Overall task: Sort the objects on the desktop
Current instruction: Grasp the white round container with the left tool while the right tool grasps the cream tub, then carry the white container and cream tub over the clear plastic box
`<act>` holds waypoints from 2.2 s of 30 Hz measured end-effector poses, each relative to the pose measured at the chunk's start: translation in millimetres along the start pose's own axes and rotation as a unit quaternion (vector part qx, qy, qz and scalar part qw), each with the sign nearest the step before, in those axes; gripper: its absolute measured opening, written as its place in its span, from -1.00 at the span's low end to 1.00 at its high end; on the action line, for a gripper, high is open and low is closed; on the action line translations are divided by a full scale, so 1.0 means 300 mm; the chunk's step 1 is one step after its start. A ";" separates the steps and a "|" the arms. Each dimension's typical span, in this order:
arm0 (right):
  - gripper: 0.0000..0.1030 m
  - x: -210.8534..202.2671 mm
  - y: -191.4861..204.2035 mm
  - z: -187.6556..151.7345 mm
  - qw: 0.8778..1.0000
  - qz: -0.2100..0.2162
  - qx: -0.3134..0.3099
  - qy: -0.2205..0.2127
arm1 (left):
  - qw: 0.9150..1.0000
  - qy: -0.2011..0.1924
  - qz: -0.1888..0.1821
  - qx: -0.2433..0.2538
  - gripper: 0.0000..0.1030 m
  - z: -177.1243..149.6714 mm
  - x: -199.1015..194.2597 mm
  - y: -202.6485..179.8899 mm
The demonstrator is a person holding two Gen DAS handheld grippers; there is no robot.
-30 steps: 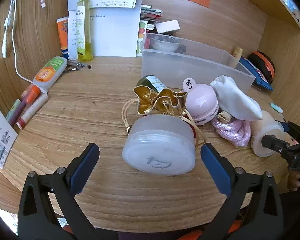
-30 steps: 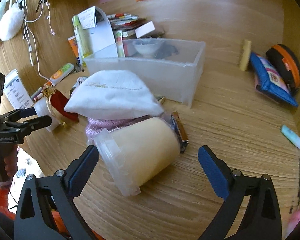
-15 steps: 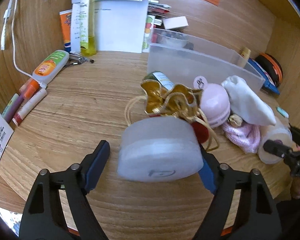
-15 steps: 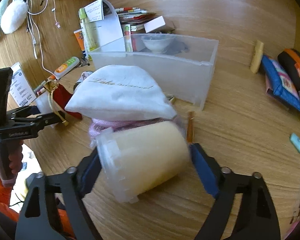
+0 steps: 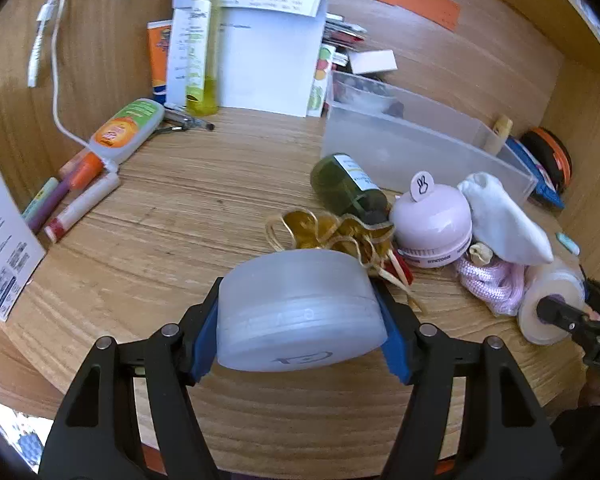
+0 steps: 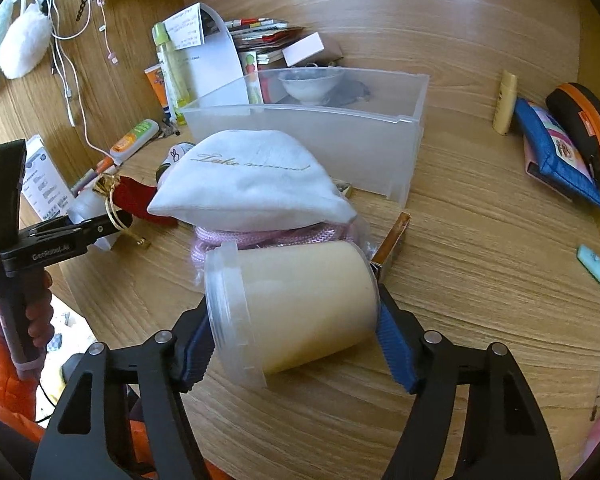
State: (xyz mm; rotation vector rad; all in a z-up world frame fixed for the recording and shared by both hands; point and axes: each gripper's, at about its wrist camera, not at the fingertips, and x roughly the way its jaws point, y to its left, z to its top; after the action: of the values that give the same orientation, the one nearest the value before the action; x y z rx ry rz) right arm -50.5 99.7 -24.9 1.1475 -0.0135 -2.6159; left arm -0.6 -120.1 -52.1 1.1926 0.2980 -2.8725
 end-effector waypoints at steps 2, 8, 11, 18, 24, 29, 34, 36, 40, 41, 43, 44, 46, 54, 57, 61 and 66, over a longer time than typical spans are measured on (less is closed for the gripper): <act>0.32 -0.007 0.004 0.001 1.000 0.002 0.001 -0.003 | 1.000 -0.005 0.001 -0.005 0.30 0.002 -0.017 0.001; 0.32 -0.061 0.008 0.032 1.000 0.008 0.004 -0.029 | 1.000 -0.027 0.004 -0.011 0.30 0.019 -0.080 0.000; 0.32 -0.087 0.011 0.049 0.999 0.011 0.005 -0.042 | 0.999 -0.037 0.001 -0.010 0.30 0.032 -0.107 -0.009; 0.32 -0.117 0.000 0.078 0.998 0.012 0.002 -0.062 | 0.998 -0.053 -0.011 0.013 0.30 0.102 -0.115 -0.041; 0.32 -0.139 -0.034 0.116 0.997 0.012 0.007 -0.076 | 0.998 -0.052 -0.033 0.023 0.30 0.165 -0.101 -0.069; 0.32 -0.170 -0.046 0.159 0.995 0.005 0.004 -0.096 | 0.997 -0.055 -0.044 0.045 0.30 0.218 -0.102 -0.119; 0.32 -0.170 -0.060 0.222 0.995 0.004 0.001 -0.097 | 0.995 -0.058 -0.058 0.059 0.30 0.292 -0.100 -0.162; 0.32 -0.165 -0.067 0.248 0.995 0.002 -0.002 -0.098 | 0.994 -0.061 -0.062 0.065 0.30 0.318 -0.099 -0.174; 0.32 -0.160 -0.080 0.308 0.994 0.000 -0.005 -0.105 | 0.993 -0.066 -0.064 0.070 0.30 0.382 -0.085 -0.190; 0.32 -0.158 -0.083 0.323 0.994 -0.002 -0.006 -0.107 | 0.993 -0.065 -0.066 0.071 0.30 0.399 -0.080 -0.190; 0.32 -0.154 -0.087 0.355 0.994 -0.008 -0.010 -0.111 | 0.993 -0.064 -0.070 0.069 0.30 0.432 -0.068 -0.189; 0.32 -0.151 -0.089 0.370 0.993 -0.011 -0.012 -0.113 | 0.993 -0.064 -0.071 0.069 0.30 0.451 -0.060 -0.189; 0.32 -0.144 -0.097 0.399 0.993 -0.015 -0.014 -0.116 | 0.993 -0.064 -0.069 0.070 0.30 0.475 -0.049 -0.189; 0.32 -0.098 -0.118 0.500 0.993 -0.030 -0.026 -0.115 | 0.992 -0.056 -0.069 0.088 0.30 0.575 0.004 -0.222; 0.32 -0.078 -0.124 0.527 0.993 -0.026 -0.027 -0.114 | 0.992 -0.052 -0.071 0.095 0.30 0.603 0.025 -0.239; 0.32 -0.029 -0.130 0.567 0.994 -0.029 -0.032 -0.101 | 0.991 -0.041 -0.071 0.104 0.30 0.631 0.070 -0.260; 0.22 0.037 -0.146 0.603 0.996 -0.032 -0.034 -0.081 | 0.990 -0.035 -0.072 0.119 0.30 0.663 0.106 -0.290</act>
State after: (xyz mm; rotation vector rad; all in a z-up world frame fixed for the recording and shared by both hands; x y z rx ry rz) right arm -199.4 120.1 85.5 0.9266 0.0784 -2.7357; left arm -170.1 -69.0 77.6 1.1410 0.0401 -3.1408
